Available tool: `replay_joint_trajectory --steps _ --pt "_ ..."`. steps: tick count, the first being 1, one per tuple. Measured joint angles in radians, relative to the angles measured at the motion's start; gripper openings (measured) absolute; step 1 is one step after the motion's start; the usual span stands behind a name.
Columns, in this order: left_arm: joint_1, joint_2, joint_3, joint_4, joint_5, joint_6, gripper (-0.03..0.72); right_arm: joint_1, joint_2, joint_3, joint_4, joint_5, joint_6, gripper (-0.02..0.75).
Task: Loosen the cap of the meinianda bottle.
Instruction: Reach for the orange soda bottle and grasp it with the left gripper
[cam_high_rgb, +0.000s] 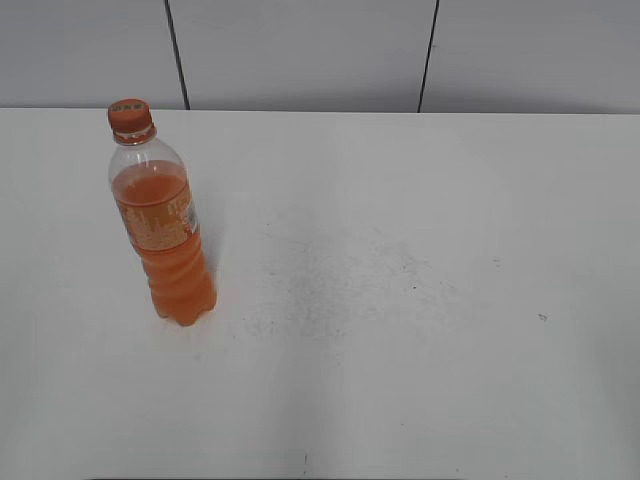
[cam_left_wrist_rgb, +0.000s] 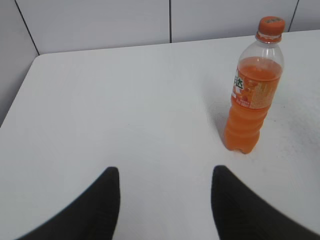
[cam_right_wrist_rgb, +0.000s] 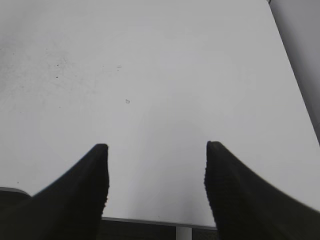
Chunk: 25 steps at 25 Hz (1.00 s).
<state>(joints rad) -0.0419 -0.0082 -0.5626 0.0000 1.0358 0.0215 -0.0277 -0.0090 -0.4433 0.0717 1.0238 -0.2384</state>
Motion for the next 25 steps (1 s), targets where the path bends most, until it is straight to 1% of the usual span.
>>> replay_joint_trajectory --steps 25 --pt "0.000 0.000 0.000 0.000 -0.001 0.000 0.373 0.000 0.000 0.000 0.001 0.000 0.000 0.460"
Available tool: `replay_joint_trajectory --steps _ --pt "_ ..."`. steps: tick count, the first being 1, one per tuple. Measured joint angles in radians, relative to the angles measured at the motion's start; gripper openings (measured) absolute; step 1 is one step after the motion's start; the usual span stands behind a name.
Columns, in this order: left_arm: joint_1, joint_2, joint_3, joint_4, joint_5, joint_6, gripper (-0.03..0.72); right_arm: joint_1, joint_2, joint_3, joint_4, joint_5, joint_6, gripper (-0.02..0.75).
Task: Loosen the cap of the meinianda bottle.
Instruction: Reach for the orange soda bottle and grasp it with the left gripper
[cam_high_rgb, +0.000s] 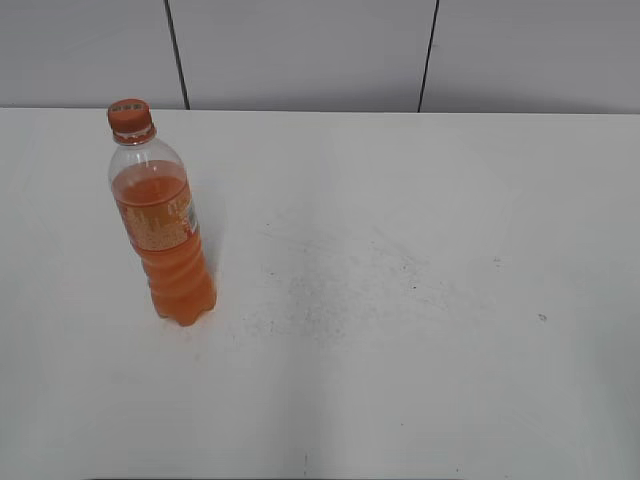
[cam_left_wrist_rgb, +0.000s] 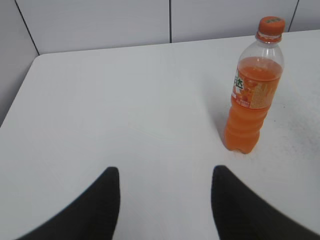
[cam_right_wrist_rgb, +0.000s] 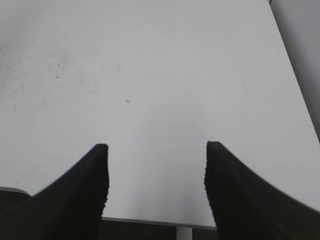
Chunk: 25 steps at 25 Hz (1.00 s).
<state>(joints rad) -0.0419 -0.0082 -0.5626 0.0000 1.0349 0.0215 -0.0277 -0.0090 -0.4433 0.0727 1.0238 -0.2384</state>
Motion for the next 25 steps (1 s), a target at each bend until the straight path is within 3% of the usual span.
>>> replay_joint_trajectory --steps 12,17,25 --pt "0.000 0.015 -0.011 0.022 -0.027 0.000 0.362 0.000 0.000 0.000 0.001 0.000 0.000 0.460" --pt "0.000 0.126 -0.034 0.086 -0.275 0.000 0.362 0.000 0.000 0.000 0.001 0.000 0.000 0.460" --pt "0.000 0.491 -0.006 0.109 -0.665 0.000 0.362 0.000 0.000 0.000 0.002 0.000 0.000 0.460"
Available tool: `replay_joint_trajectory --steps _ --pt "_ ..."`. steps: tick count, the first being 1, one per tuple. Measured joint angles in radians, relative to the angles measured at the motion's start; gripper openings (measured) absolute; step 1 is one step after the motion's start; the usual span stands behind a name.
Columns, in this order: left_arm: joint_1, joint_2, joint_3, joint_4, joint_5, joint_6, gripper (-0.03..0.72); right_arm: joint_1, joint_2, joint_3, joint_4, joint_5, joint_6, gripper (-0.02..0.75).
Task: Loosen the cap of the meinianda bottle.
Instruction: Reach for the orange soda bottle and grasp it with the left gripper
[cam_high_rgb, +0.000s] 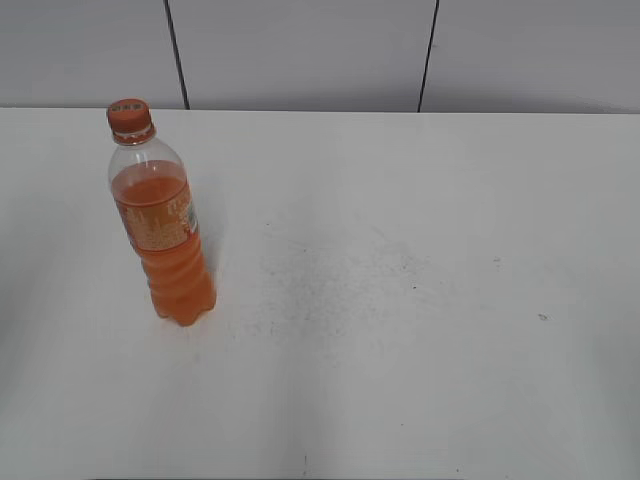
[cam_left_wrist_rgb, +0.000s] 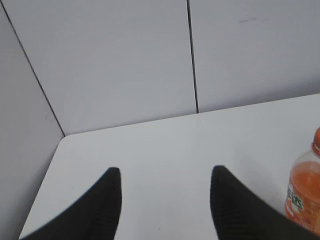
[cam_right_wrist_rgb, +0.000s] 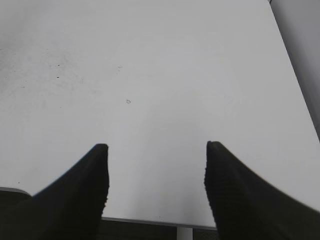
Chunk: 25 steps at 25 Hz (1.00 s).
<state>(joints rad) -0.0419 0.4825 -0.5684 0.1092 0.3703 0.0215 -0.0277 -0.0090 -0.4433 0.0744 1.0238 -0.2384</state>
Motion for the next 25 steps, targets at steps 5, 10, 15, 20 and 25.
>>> replay_joint_trajectory --steps 5,10,15,20,25 --pt "0.000 0.180 0.127 -0.047 -0.377 0.000 0.362 0.000 0.000 0.000 0.000 0.000 0.000 0.460" --pt "0.000 0.309 0.291 -0.080 -0.701 -0.031 0.362 0.000 0.000 0.000 0.000 0.000 0.000 0.460" --pt "0.000 0.422 0.335 -0.040 -0.788 -0.098 0.362 0.000 0.000 0.000 0.000 0.000 0.000 0.460" --pt "0.000 0.439 0.335 0.009 -0.798 -0.110 0.362 0.000 0.000 0.000 0.000 0.000 0.000 0.460" --pt "0.000 0.444 0.372 0.056 -0.807 -0.115 0.362 0.000 0.000 0.000 0.000 0.000 0.000 0.460"
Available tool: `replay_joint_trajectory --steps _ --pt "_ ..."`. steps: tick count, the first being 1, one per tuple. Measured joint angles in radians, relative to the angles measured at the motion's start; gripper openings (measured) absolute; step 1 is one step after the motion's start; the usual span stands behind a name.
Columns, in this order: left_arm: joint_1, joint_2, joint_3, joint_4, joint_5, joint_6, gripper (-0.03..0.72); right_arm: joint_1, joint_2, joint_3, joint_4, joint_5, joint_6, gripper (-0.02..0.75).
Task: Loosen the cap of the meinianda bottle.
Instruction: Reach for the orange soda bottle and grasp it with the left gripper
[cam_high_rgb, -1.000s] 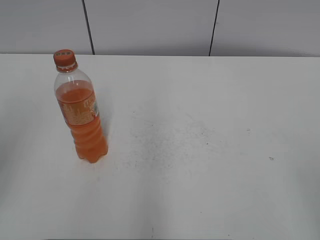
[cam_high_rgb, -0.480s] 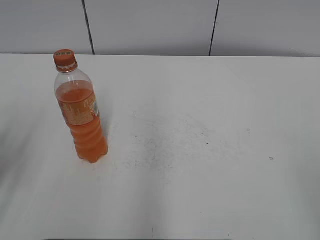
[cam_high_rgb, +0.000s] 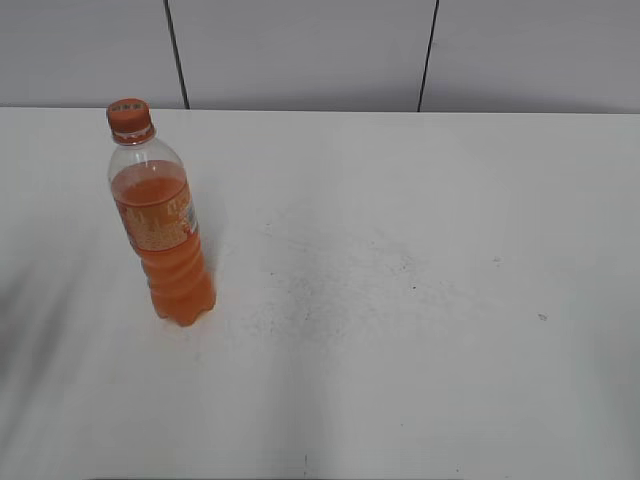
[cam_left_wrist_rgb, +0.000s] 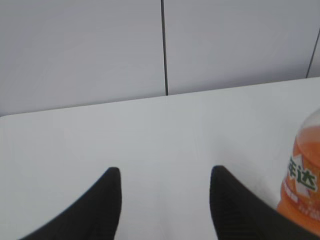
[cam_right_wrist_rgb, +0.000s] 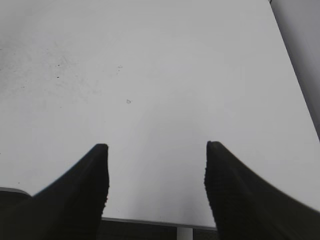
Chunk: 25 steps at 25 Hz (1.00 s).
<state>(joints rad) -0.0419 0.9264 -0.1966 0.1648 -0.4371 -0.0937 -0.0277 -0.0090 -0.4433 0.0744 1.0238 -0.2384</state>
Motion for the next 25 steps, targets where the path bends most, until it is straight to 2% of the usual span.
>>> replay_joint_trajectory --steps 6,11,13,16,18,20,22,25 --pt "0.000 0.116 0.073 0.107 -0.136 -0.090 0.362 0.000 0.000 0.000 0.000 0.000 0.000 0.460" --pt "0.018 0.294 0.077 0.288 -0.352 -0.113 0.370 0.000 0.000 0.000 0.000 0.000 0.000 0.460" --pt "0.039 0.379 0.077 0.362 -0.452 -0.113 0.414 0.000 0.000 0.000 0.000 0.000 0.000 0.460" --pt "0.080 0.519 0.077 0.428 -0.632 -0.108 0.591 0.000 0.000 0.000 0.000 0.000 0.000 0.460" --pt "0.112 0.597 0.068 0.479 -0.715 -0.105 0.636 0.000 0.000 0.000 0.000 0.000 0.000 0.460" --pt "0.148 0.675 0.037 0.580 -0.744 -0.105 0.644 0.000 0.000 0.000 0.000 0.000 0.000 0.460" --pt "0.175 0.737 -0.021 0.729 -0.756 -0.109 0.644 0.000 0.000 0.000 0.000 0.000 0.000 0.460" --pt "0.197 0.813 -0.140 0.942 -0.762 -0.181 0.638 0.000 0.000 0.000 0.000 0.000 0.000 0.460"
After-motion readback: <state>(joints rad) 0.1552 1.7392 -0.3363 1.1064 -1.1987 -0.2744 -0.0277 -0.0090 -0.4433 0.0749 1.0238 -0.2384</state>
